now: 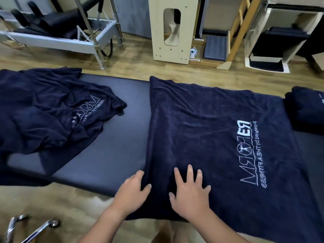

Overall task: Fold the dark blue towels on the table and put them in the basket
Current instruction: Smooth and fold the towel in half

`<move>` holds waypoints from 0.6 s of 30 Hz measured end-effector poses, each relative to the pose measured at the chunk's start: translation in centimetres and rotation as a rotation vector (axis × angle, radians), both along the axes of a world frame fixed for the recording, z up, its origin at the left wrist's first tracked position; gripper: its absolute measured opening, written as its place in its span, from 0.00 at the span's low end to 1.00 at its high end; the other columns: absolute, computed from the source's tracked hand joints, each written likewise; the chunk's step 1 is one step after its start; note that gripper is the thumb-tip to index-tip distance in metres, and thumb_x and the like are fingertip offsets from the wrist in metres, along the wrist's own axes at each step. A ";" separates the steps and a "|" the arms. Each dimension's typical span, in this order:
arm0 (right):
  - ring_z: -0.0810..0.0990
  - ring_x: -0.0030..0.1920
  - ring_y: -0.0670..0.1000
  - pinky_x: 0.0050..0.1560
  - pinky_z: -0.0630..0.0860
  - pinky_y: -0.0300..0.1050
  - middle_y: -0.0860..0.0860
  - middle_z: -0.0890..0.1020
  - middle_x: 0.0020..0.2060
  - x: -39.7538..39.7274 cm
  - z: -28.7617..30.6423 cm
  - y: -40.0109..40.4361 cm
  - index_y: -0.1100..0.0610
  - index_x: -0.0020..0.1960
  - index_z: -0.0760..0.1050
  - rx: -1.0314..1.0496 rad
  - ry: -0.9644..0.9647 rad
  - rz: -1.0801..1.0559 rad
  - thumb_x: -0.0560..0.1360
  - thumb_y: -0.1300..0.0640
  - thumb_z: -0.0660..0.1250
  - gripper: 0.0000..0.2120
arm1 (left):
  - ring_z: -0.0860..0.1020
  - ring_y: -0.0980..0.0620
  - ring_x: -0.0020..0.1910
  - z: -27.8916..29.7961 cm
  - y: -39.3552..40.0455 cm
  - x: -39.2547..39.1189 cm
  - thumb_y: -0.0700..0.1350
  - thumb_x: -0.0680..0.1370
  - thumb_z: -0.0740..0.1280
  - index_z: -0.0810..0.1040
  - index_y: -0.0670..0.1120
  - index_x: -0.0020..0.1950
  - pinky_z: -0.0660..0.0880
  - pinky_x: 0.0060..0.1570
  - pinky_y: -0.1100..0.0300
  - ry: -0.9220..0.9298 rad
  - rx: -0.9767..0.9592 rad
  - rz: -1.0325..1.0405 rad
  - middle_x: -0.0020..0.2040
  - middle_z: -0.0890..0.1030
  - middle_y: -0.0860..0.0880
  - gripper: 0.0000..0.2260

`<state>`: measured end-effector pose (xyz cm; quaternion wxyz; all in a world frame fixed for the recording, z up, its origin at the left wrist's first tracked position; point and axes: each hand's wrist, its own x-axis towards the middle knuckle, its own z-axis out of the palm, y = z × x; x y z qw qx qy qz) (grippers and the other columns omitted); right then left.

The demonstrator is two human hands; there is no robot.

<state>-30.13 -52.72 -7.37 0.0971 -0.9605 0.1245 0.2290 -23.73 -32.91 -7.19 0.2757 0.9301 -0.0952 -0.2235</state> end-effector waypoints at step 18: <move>0.32 0.78 0.64 0.70 0.54 0.78 0.52 0.31 0.79 -1.4 -0.3 0.3 0.36 0.78 0.33 0.083 0.117 -0.007 0.78 0.34 0.60 0.43 | 0.80 0.54 0.59 -3.5 3.6 -9.5 0.39 0.73 0.72 0.77 0.51 0.66 0.76 0.60 0.56 -0.276 -0.267 0.256 0.58 0.81 0.56 0.23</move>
